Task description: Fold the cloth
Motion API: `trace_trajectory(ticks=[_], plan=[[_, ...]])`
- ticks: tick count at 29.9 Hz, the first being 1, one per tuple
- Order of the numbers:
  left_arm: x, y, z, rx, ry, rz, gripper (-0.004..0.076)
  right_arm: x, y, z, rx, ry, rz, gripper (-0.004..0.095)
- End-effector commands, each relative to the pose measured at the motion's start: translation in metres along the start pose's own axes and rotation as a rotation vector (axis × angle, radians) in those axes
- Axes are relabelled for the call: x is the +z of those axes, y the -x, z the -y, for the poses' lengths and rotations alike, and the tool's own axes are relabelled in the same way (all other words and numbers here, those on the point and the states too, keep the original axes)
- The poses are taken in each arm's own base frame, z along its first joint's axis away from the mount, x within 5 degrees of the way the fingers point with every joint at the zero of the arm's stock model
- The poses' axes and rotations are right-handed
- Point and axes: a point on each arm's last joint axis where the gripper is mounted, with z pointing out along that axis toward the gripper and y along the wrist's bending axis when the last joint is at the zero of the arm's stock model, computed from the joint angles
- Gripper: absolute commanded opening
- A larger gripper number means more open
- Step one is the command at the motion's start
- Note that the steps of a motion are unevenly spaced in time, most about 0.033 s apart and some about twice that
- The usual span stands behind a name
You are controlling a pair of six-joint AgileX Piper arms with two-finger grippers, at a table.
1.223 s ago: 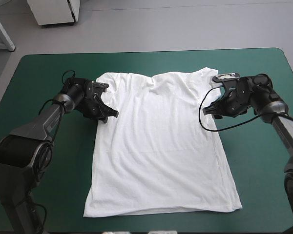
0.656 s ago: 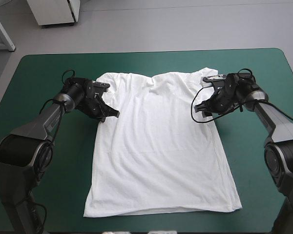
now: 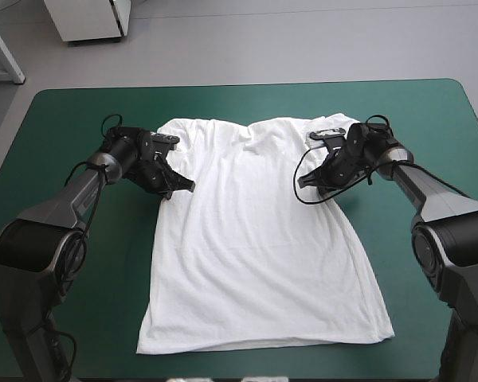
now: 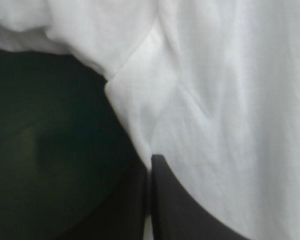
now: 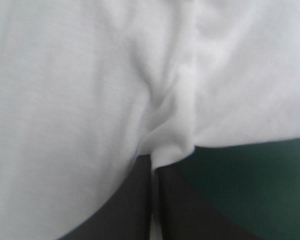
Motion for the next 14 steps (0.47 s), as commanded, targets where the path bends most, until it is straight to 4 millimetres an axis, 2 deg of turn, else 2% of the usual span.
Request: trace_trajectory(ticks=[1,6,10,14], plan=[[-0.016,0.001,0.006,-0.010,-0.027,0.038,-0.0010,0.001,-0.003,-0.010,-0.002,0.048,-0.041,-0.0013],[-0.058,-0.002,0.009,0.017,-0.021,0.129,-0.0010,-0.034,0.007,-0.013,-0.017,0.008,0.016,-0.0013],[-0.098,-0.009,0.011,0.036,-0.007,0.216,-0.0010,-0.081,0.014,-0.012,-0.012,-0.001,0.116,-0.0013],[-0.141,-0.017,0.014,0.049,0.005,0.320,-0.0010,-0.128,0.012,-0.011,-0.004,-0.015,0.207,-0.0013]])
